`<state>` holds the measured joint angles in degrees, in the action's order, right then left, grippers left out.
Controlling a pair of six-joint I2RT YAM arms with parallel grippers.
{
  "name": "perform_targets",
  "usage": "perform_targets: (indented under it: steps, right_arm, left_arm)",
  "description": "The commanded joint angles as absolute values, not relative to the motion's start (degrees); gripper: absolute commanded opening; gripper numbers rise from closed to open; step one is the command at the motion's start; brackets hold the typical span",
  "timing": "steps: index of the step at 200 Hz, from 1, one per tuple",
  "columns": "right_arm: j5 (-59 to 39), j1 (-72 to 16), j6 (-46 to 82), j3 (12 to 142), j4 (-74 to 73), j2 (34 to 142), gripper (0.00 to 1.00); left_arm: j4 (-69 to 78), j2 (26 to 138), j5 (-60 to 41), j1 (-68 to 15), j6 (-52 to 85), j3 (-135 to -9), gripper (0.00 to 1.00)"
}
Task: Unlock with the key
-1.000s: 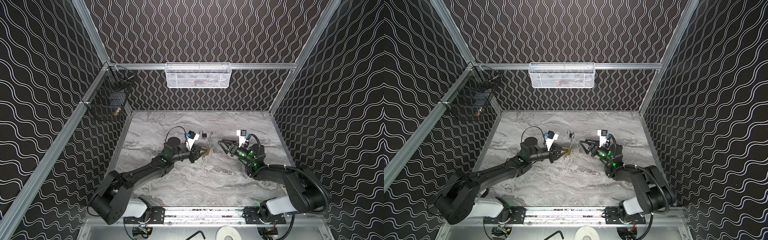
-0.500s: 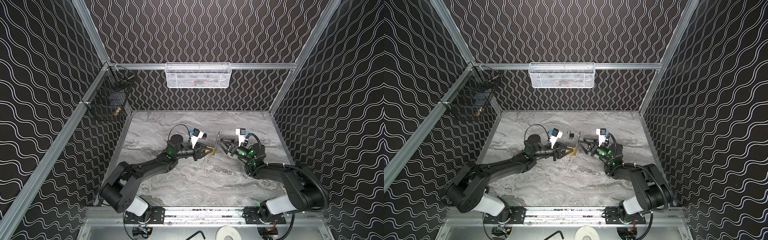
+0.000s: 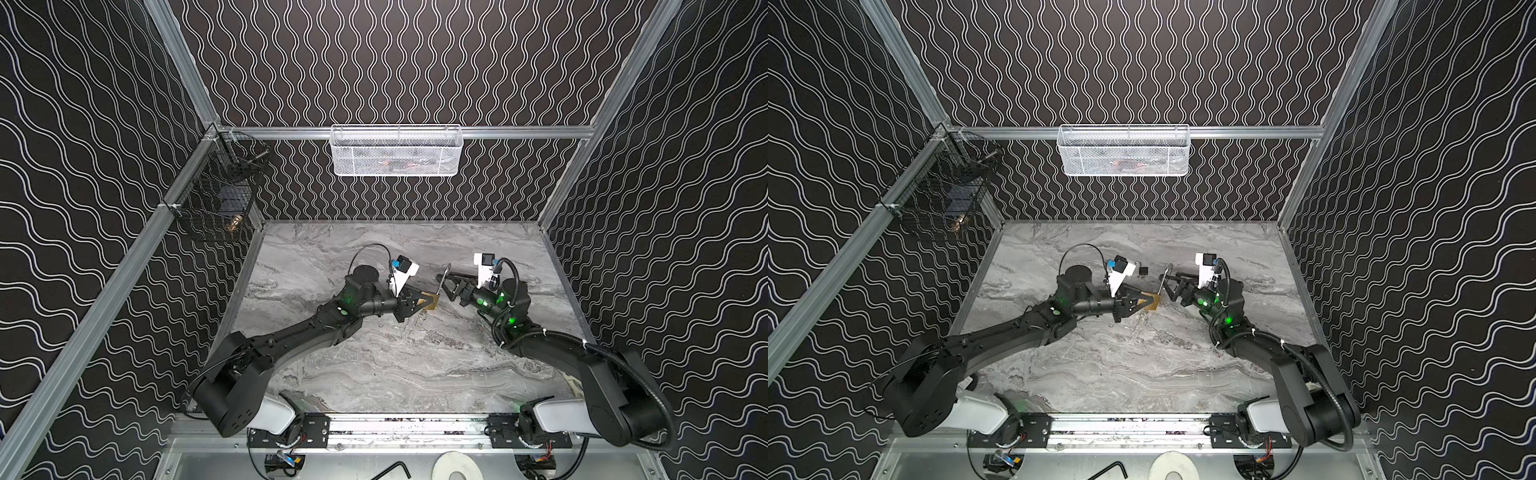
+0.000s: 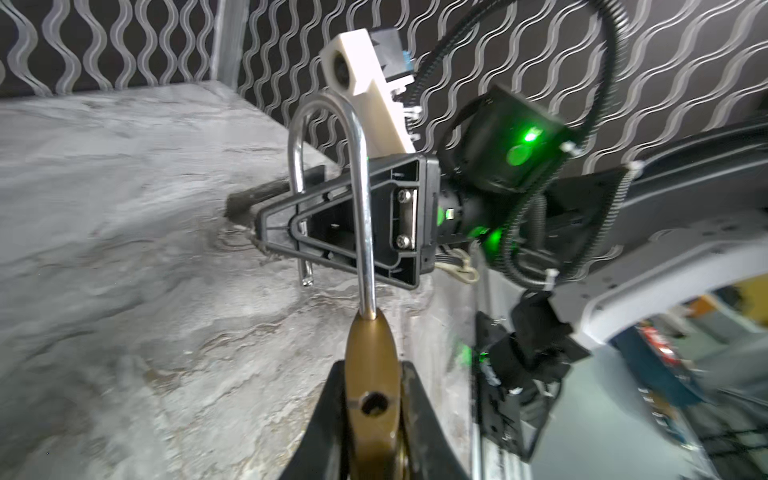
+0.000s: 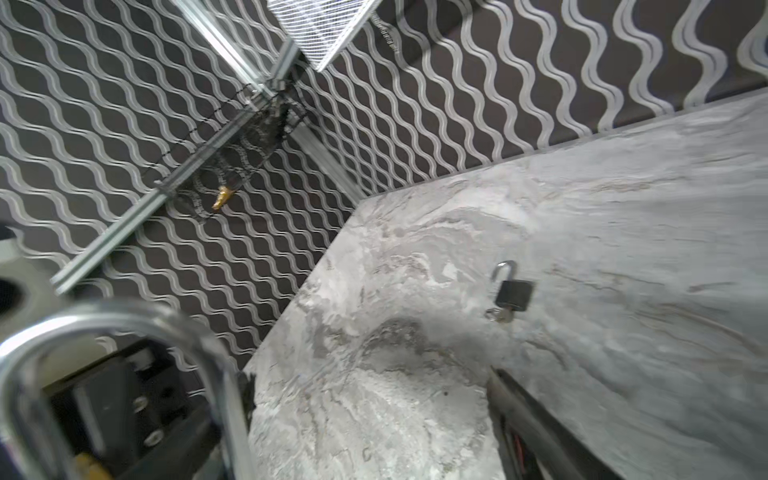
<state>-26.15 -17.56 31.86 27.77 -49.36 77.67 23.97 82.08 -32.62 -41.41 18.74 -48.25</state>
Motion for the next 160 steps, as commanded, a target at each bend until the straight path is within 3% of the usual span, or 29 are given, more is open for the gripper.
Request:
perform_targets:
  steps: [1, 36, 76, 89, 130, 160]
  right_arm:
    - [-15.1, -17.35, 29.88, 27.86, -40.45, 76.5, 0.9]
    - [-15.91, -17.34, 30.22, 27.68, -41.04, 76.67, 0.91]
    - [-16.39, -17.32, 29.96, 26.38, -44.46, 78.17, 0.95]
    - [-18.09, -17.37, 29.96, 24.52, -48.78, 78.01, 0.98]
    - [-27.41, -17.59, 29.69, 17.89, -69.49, 77.28, 0.99]
    - [-24.42, -20.15, 27.23, 15.25, -75.63, 76.37, 0.99]
  left_arm:
    - [17.58, 81.07, -21.74, -42.81, 11.42, -49.39, 0.0]
    - [15.41, 79.92, -0.75, -44.89, 11.01, -48.73, 0.0]
    - [16.51, 82.71, 7.27, -43.36, 11.57, -51.52, 0.0]
    - [12.39, 85.13, 3.75, -39.59, 13.52, -54.85, 0.0]
    - [11.42, 96.38, -21.2, -25.23, 22.22, -60.22, 0.0]
    - [16.18, 103.52, -32.5, -20.48, 26.41, -62.54, 0.0]
